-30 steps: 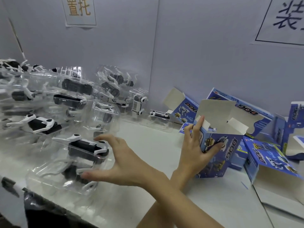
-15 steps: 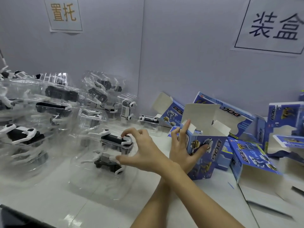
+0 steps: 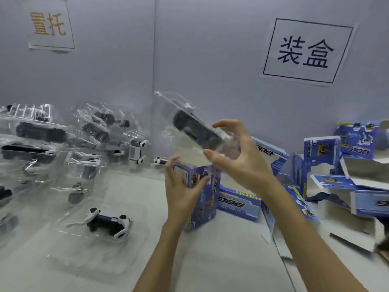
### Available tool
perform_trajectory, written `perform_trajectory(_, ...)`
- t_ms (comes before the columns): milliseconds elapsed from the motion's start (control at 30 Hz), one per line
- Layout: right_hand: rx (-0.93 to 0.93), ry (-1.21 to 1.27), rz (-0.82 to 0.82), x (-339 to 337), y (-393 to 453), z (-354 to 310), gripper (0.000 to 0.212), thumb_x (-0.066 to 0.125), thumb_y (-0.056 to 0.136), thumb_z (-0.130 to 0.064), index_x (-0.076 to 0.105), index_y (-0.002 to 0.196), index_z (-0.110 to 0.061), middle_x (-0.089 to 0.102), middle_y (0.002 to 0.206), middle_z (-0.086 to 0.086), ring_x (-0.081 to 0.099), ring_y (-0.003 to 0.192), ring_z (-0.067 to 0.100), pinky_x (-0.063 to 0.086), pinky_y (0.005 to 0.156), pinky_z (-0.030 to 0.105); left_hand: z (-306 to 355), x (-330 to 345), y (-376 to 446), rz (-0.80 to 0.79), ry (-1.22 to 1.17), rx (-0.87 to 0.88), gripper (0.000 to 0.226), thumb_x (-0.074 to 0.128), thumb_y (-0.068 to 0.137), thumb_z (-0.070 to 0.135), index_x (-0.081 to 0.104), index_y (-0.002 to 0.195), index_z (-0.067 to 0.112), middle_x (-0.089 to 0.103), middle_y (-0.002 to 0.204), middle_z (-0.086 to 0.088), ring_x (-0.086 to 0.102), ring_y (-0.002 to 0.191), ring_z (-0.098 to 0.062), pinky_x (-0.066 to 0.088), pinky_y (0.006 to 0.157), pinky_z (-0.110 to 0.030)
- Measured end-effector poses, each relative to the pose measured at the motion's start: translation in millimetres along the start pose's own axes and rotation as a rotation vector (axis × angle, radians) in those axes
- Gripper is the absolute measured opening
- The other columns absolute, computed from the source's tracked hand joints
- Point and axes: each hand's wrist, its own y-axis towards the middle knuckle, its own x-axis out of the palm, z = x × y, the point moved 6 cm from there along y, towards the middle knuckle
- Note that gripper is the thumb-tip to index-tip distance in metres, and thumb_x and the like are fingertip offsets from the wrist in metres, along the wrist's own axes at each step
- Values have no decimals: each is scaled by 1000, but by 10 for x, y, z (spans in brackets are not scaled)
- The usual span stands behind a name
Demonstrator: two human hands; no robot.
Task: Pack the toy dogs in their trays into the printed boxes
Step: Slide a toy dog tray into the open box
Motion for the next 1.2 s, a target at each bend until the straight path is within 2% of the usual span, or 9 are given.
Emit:
perform_trajectory(100,88,120,50,-336,-140,249,53,82,78,-33,60,126,-35,64,125,-16,75,102,11,60,81,22,-131,-77,52,54,46,8,84,97,71,25,31,121,40,52,122,23,61,110,-8,55,91,-52)
perform_trajectory(233,218,178,-21,-607,-335,676,55,86,75,-37,63,125,-37,68,132,-9,71,118,23,59,98,35,-101,-89,42,89,234,57,82,95,72,28,26,114,46,46,113,42,54,102,-17,46,89,-56)
perform_trajectory(333,286,178,-67,-736,-477,872,64,88,68,-48,64,127,-42,71,131,-4,70,119,16,56,90,19,-108,-63,53,75,276,69,79,94,73,31,26,113,41,49,109,35,52,100,-21,42,86,-50)
perform_trajectory(467,329,64,-160,-751,-533,1052,73,87,68,-54,60,135,-42,65,134,-18,61,132,13,48,109,36,-81,-31,66,-7,274,144,73,90,76,41,29,115,34,55,112,7,57,101,-26,46,87,-52)
perform_trajectory(533,344,66,-172,-742,-527,1095,71,87,68,-51,61,134,-42,64,134,-23,60,132,8,49,109,34,-41,-5,56,-62,268,218,73,87,75,50,32,118,29,57,119,-1,58,104,-30,50,83,-46)
perform_trajectory(633,361,63,-191,-766,-510,1137,69,88,69,-47,63,133,-42,65,136,-19,63,128,8,52,103,30,-7,57,43,-148,328,372,82,98,69,28,33,119,26,58,130,-9,60,111,-34,54,84,-52)
perform_trajectory(767,402,-4,-244,-888,-468,1175,58,86,72,-40,65,126,-47,69,128,-15,69,115,7,56,84,16,-22,72,64,-222,311,447,89,100,66,12,33,124,26,55,138,-13,58,121,-40,56,89,-61)
perform_trajectory(1033,477,-191,-337,-956,-345,1222,48,83,72,-47,66,117,-53,75,109,-21,72,100,5,58,86,30,81,276,-80,-387,400,630,88,98,63,5,39,127,22,48,141,-4,42,133,-24,42,105,-73)
perform_trajectory(1200,466,-155,-115,-704,-279,1260,76,92,66,-51,49,128,-39,61,129,-12,65,109,-6,54,91,21,128,364,-167,-393,405,639,90,98,62,3,41,128,22,49,142,-7,43,129,-26,50,99,-66)
